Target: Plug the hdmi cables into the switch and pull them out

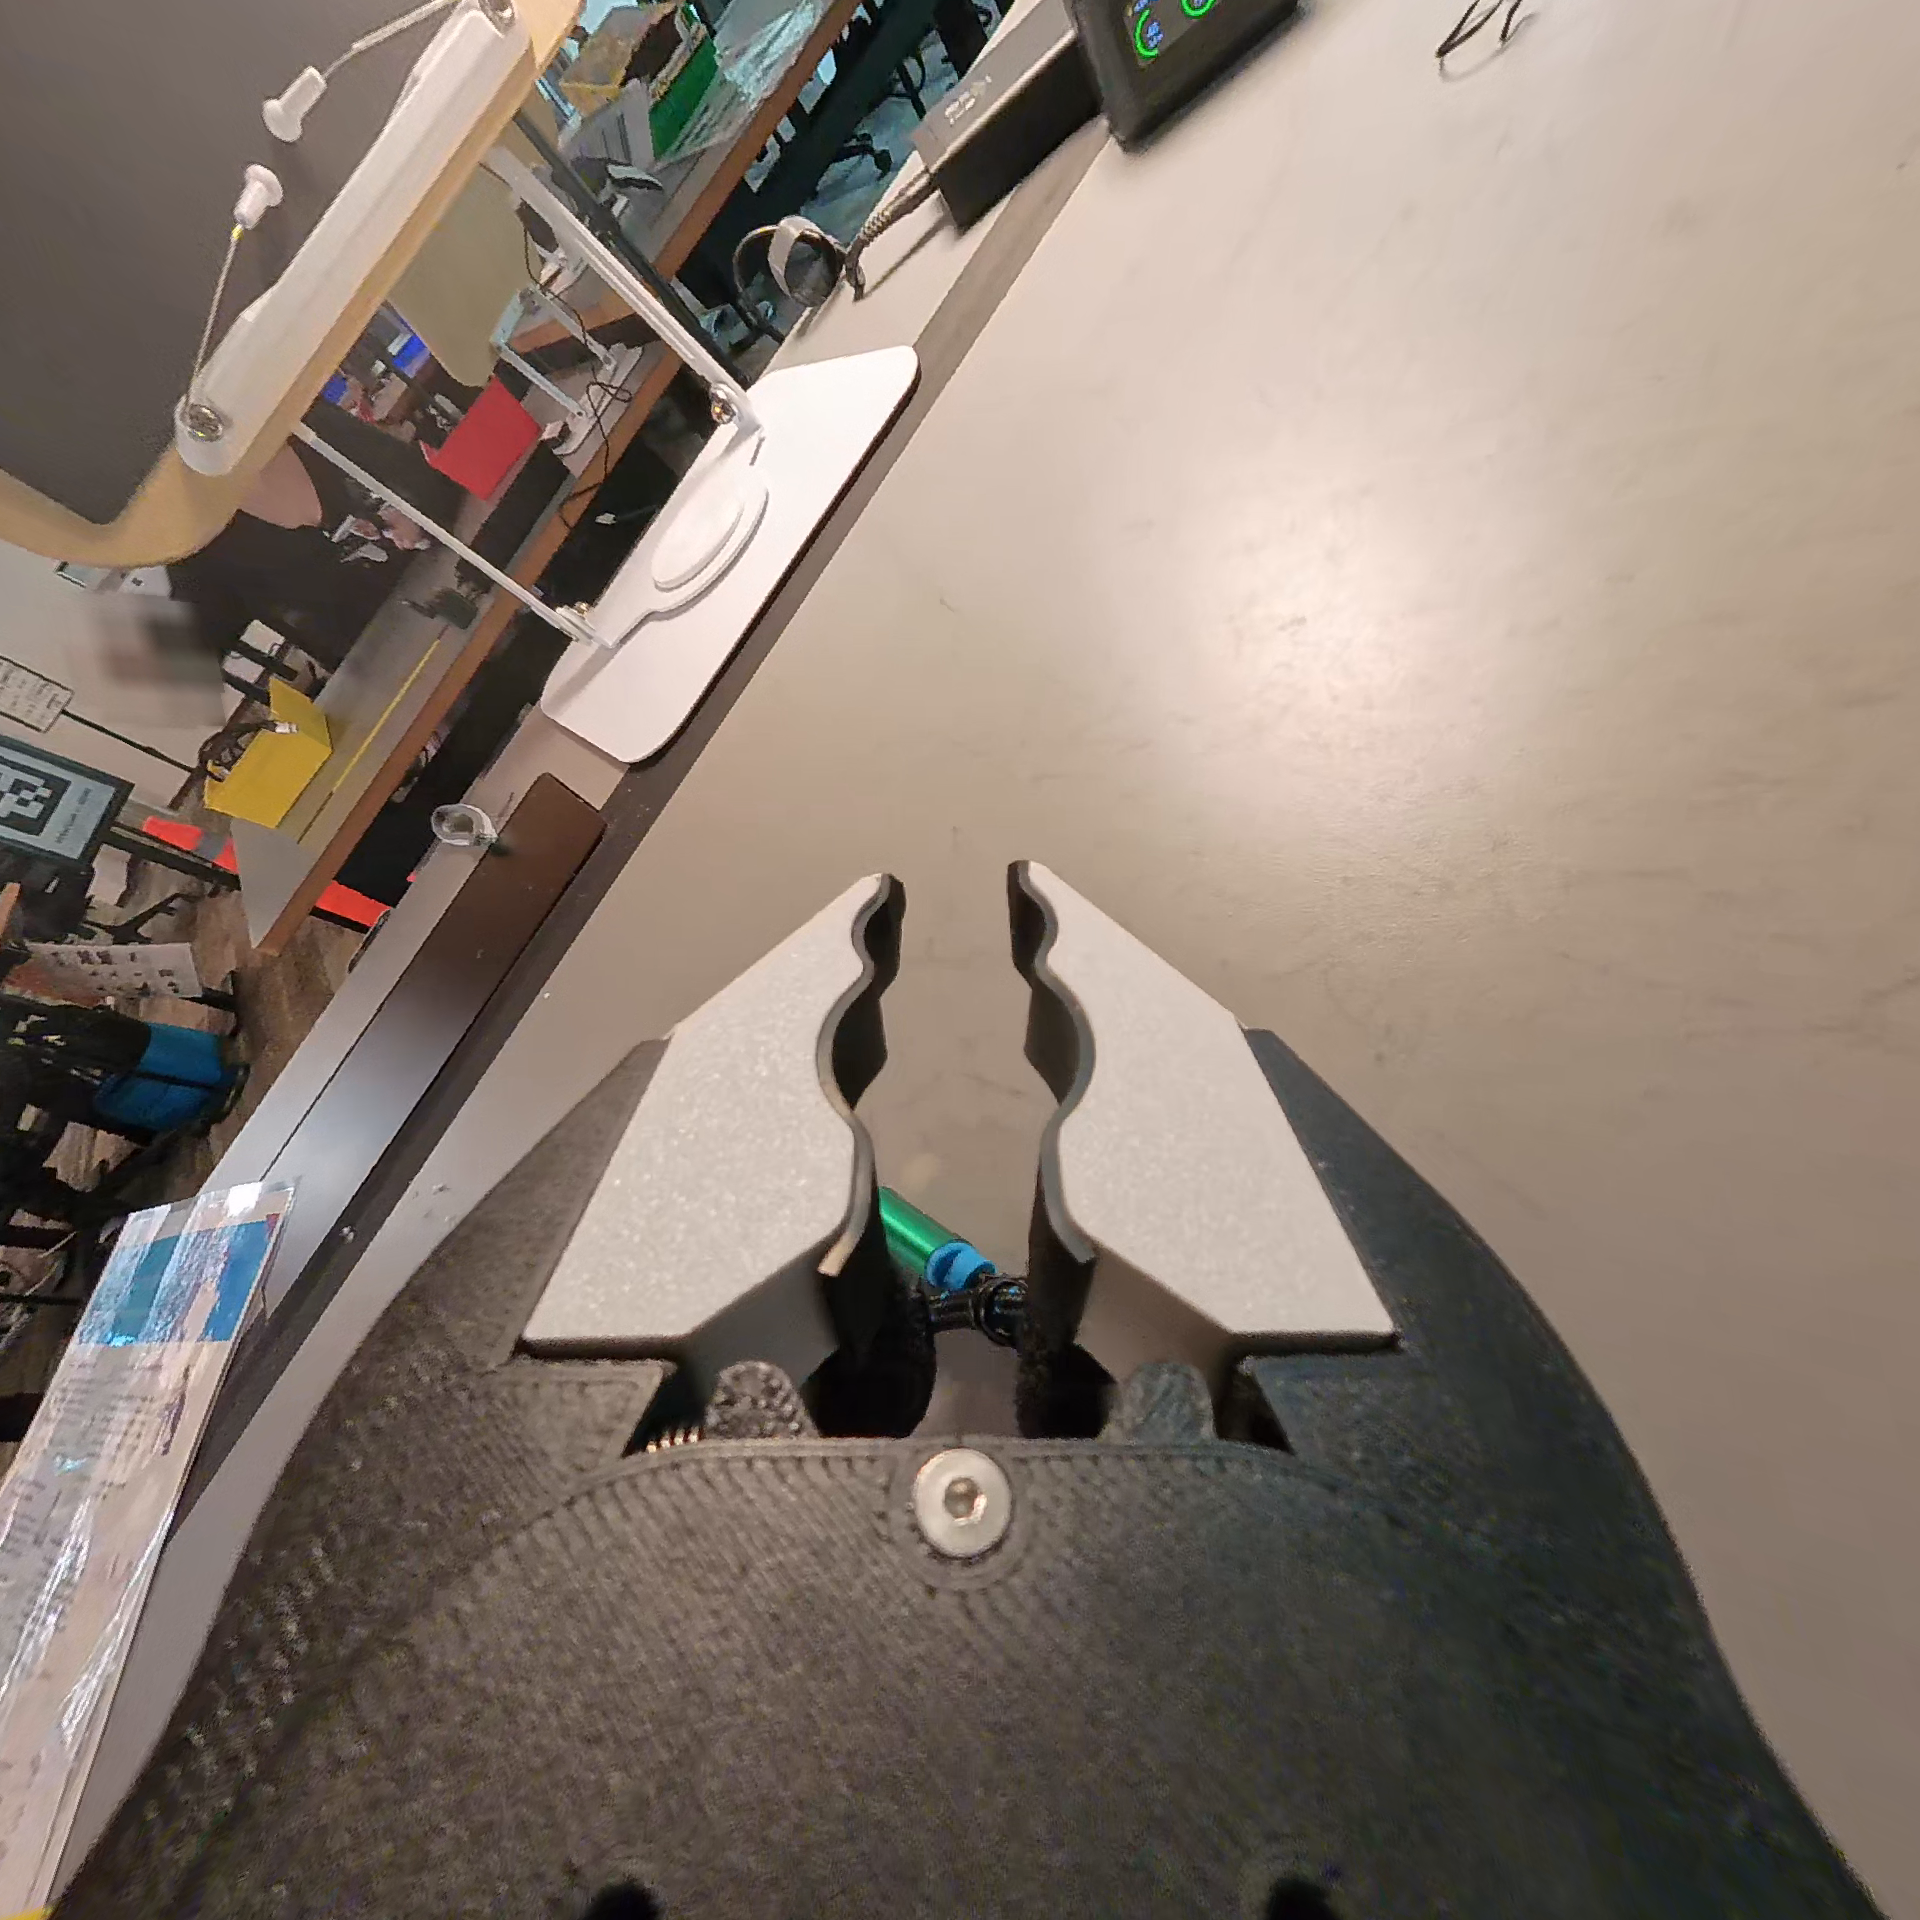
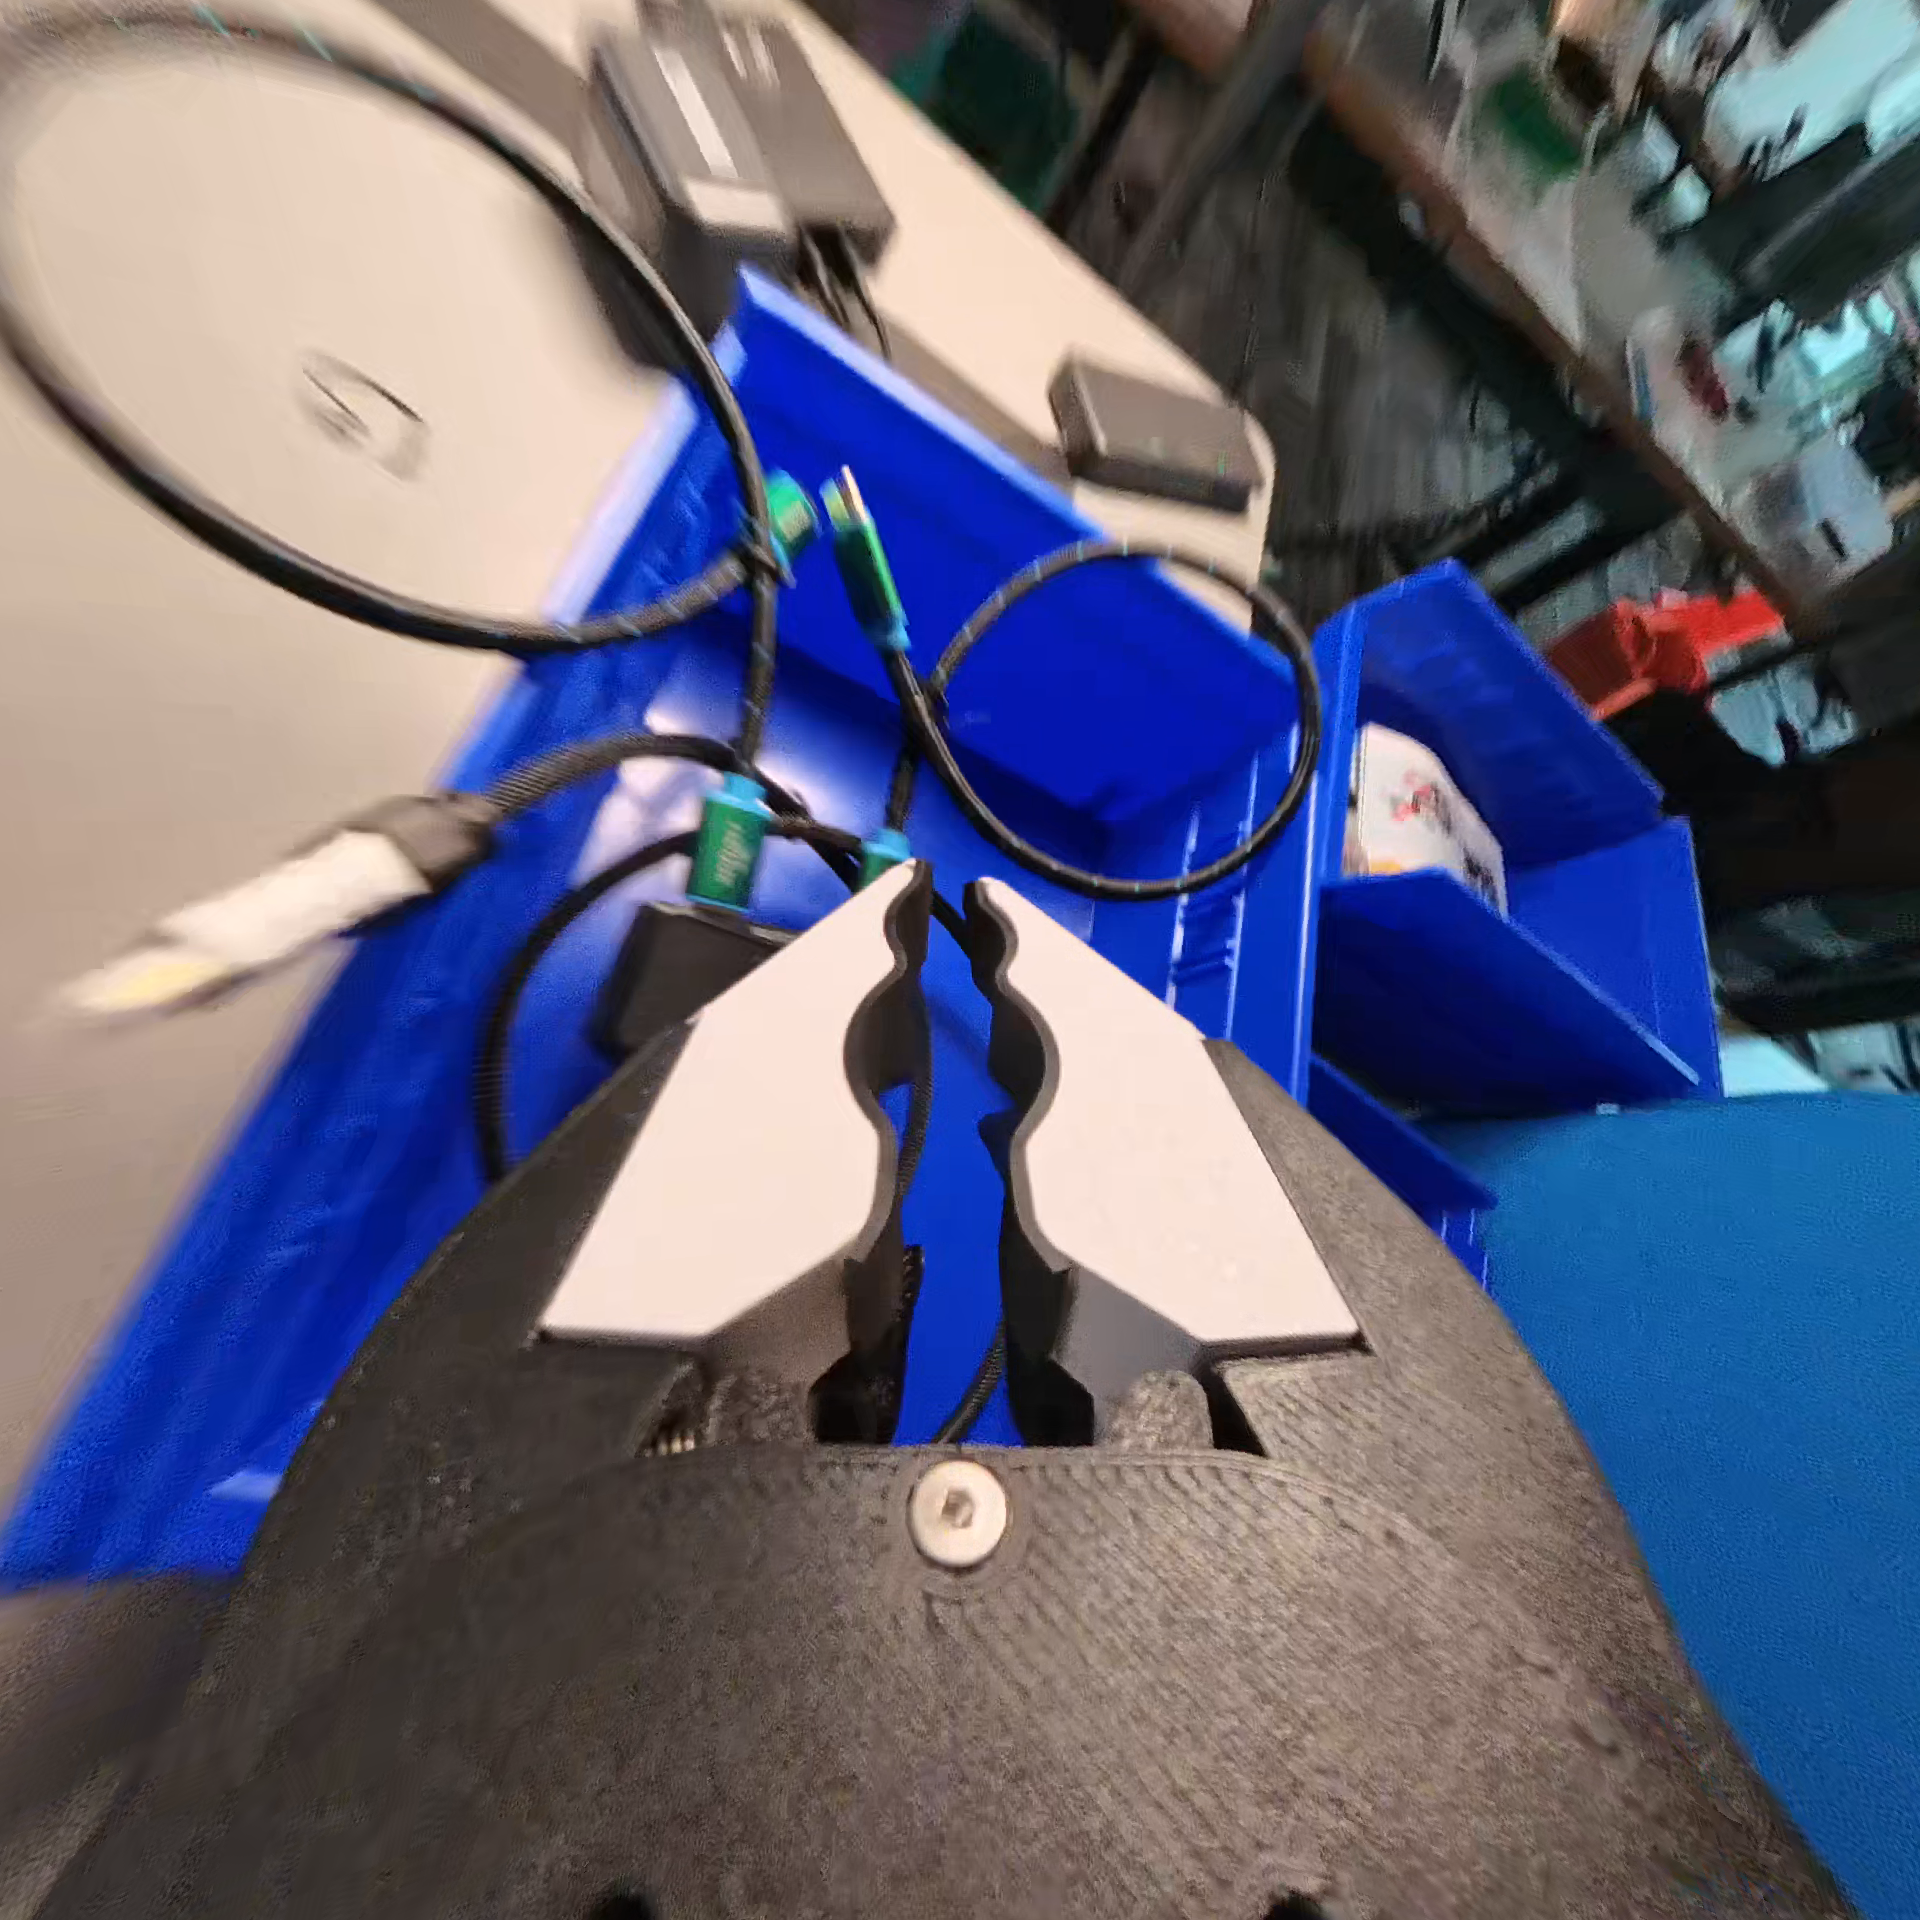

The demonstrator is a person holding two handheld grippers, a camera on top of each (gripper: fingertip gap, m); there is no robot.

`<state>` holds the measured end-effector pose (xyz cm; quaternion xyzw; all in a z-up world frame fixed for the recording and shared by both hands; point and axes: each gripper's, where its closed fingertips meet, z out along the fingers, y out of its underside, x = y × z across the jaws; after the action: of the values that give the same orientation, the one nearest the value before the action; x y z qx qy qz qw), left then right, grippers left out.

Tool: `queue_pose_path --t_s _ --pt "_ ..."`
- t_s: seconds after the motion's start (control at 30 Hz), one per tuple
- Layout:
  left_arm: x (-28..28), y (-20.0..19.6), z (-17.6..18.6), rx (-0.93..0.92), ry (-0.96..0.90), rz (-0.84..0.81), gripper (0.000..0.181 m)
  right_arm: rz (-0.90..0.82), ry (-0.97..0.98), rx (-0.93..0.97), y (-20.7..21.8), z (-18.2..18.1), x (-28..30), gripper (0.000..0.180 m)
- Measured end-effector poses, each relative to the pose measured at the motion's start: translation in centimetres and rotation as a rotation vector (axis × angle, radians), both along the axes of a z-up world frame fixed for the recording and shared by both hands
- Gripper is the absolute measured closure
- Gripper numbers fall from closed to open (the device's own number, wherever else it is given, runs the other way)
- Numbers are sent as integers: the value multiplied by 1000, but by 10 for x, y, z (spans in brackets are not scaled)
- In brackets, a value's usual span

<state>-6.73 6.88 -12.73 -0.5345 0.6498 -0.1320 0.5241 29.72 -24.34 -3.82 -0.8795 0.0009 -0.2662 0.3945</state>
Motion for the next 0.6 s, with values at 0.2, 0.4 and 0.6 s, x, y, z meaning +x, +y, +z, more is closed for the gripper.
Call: queue_pose_path --t_s 0.2,0.4,0.6 --pt "-9 8 13 -79 -29 18 157 363 83 102 24 30 -158 164" --pt "-41 35 27 -156 -47 151 146 564 230 7 74 -73 -259 150" --pt "-111 49 64 -150 -103 351 141 534 294 -41 87 -130 -260 135"
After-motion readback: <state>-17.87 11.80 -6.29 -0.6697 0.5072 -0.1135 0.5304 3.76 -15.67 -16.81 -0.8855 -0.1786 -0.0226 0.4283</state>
